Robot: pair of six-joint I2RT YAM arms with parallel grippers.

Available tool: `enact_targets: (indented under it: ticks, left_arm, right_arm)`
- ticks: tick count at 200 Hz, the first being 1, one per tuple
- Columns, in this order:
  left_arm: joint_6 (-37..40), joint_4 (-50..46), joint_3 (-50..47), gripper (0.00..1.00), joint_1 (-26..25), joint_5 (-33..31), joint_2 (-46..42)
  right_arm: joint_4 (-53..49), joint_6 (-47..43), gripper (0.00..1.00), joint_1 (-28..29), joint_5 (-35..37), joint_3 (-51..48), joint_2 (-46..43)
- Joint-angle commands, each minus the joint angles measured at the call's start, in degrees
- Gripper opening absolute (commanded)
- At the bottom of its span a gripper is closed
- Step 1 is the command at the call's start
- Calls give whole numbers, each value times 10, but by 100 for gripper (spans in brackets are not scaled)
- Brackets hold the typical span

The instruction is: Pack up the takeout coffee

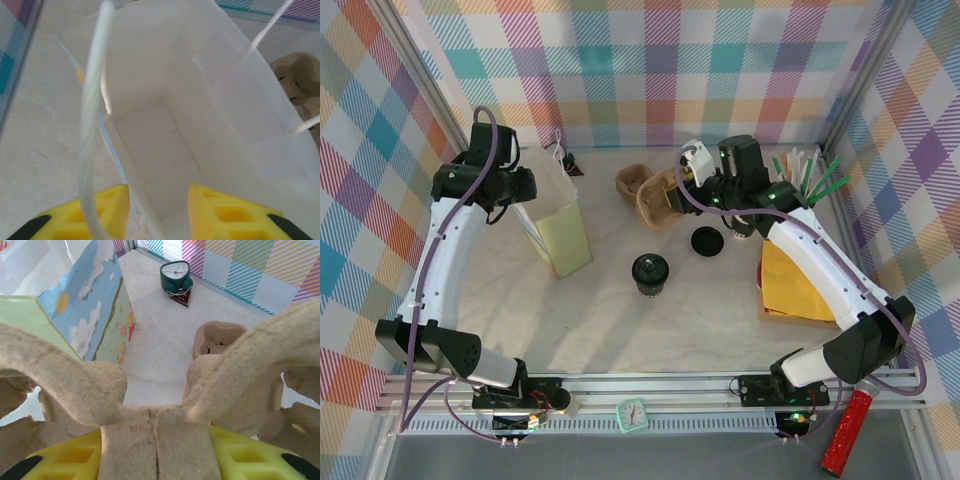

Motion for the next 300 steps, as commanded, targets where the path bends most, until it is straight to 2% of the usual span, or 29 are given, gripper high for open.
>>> enact_targets:
  ticks: [1,6,24,32,62,97,120,166,195,209,238,273,300]
  left_arm:
    - [-39,-27,28,51,-3,-57,-4]
    - [-50,-31,33,58,-3,-68,-3]
    - [-89,-50,53,60,0,-106,5]
    - [-106,-59,58,68,4,-122,10]
    - [-144,-74,62,68,27,-96,37]
    - [-172,-70,55,68,30,-59,64]
    - [-177,-65,52,67,30,-62,78]
    - [-170,-55,41,49,31,-77,102]
    - [-158,-36,33,20,31,-61,102]
    - [-147,-32,35,10,31,-57,98]
    - [-110,-29,48,3,29,-41,89]
    - [-52,-21,60,2,16,-1,72]
    - [-11,-29,87,0,-2,1,66]
  right_arm:
    - [1,-7,43,5,-3,2,-9]
    - [0,-7,43,5,-3,3,-8]
    - [2,-8,43,6,-1,2,-8]
    - [3,-8,43,7,-1,2,-7]
    - [6,-8,43,8,-2,4,-3]
    - [6,-8,43,8,-1,3,-4]
    - [3,-9,43,9,1,1,-7]
    - [3,-7,43,10,2,-5,-13]
    - [4,-7,43,11,3,-5,-15]
    - [3,-7,43,12,4,-5,-15]
    - [2,-7,43,15,5,-2,-16]
    - [4,-8,43,16,6,-2,-16]
    - [5,-8,44,16,5,0,-15]
